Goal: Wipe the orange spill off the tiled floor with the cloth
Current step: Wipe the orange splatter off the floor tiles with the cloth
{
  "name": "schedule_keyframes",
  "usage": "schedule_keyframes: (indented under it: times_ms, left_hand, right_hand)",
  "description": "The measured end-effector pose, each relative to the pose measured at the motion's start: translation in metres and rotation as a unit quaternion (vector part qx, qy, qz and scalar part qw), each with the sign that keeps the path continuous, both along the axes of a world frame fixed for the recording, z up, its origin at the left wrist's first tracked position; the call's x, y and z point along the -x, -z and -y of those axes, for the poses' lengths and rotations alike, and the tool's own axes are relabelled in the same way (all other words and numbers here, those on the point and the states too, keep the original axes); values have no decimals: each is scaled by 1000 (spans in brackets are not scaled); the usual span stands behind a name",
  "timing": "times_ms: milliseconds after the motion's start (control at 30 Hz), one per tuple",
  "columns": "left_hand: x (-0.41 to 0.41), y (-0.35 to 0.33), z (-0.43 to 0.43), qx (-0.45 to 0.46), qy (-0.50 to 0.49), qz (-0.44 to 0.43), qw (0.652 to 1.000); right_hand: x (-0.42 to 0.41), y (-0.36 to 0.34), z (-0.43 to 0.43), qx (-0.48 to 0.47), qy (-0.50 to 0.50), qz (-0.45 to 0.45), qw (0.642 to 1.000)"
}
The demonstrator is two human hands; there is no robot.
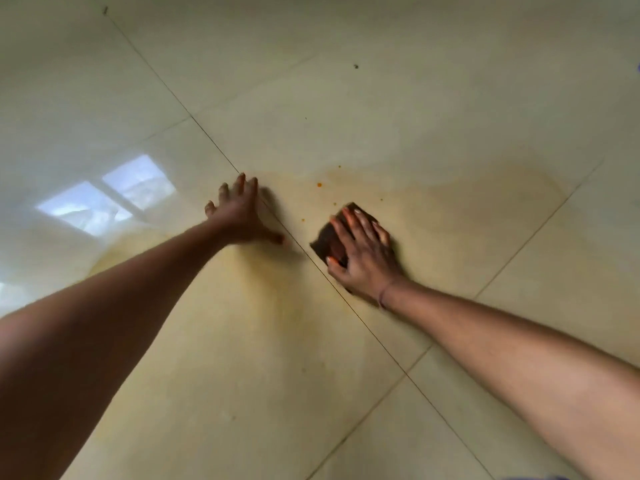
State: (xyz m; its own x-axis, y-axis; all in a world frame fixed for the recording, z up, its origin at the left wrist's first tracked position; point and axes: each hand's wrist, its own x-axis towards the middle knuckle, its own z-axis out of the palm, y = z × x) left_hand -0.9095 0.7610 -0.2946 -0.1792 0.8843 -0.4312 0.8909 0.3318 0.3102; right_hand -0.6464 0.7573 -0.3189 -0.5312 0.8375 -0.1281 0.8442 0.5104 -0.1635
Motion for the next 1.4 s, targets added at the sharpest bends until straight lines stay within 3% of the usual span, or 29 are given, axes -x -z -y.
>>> schedule_keyframes:
  times_ms: [67, 333, 567, 733, 800, 1000, 1200, 1400]
  left_hand:
    - [23, 7, -22, -19, -45, 30, 998]
    - [28, 21, -12, -28, -6, 13, 999]
    - [13, 58, -5, -127, -40, -101, 986]
    - [12, 46, -5, -115, -42, -84, 989]
    - [10, 40, -10, -126, -54, -68, 988]
    - [2, 46, -91, -171, -66, -58, 981]
    - [-7, 46, -90, -158, -70, -99, 980]
    - [-6, 52, -94, -159, -69, -110, 979]
  right_hand:
    - [29, 4, -19, 0, -12, 12, 1000]
    - [2, -8, 46, 60, 12, 56, 997]
    - [110, 6, -91, 8, 85, -30, 996]
    - [36, 0, 0, 12, 26, -27, 999]
    - [16, 3, -1, 27, 9, -27, 999]
    - [85, 7, -143, -2, 143, -29, 989]
    - [-29, 8, -37, -12, 108, -26, 994]
    - [46, 6, -134, -3, 223, -38, 974]
